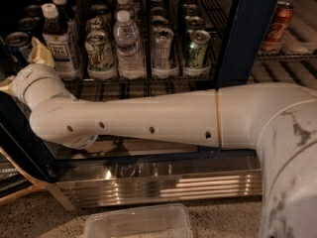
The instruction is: Pick pepsi can from top shelf of fridge
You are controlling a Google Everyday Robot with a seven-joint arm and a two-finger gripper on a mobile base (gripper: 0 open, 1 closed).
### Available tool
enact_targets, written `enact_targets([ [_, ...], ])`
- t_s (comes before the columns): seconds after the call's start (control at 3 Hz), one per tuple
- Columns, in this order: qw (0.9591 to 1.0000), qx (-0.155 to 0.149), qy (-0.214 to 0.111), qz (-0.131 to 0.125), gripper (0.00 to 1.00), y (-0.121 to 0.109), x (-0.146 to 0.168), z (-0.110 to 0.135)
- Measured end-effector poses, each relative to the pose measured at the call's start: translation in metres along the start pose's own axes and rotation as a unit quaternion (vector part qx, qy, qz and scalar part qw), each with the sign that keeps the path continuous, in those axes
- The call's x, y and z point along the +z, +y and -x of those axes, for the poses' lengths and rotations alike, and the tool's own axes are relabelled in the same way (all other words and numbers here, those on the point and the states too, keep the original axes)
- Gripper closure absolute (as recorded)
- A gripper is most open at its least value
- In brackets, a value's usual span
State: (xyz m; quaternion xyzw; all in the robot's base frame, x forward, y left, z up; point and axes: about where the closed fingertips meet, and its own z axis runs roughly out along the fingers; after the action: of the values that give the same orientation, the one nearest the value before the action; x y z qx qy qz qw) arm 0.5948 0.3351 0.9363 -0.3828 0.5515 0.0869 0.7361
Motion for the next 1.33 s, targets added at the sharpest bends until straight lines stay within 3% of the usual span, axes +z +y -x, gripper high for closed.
enact_targets([
  [0.67,0.9992,0.018,0.017,-0.033,0.18,0.004,0.024,-0.025],
  [1.33,0.9991,0.017,0.006,-0.037,0.21,0.003,0.039,-0.019],
])
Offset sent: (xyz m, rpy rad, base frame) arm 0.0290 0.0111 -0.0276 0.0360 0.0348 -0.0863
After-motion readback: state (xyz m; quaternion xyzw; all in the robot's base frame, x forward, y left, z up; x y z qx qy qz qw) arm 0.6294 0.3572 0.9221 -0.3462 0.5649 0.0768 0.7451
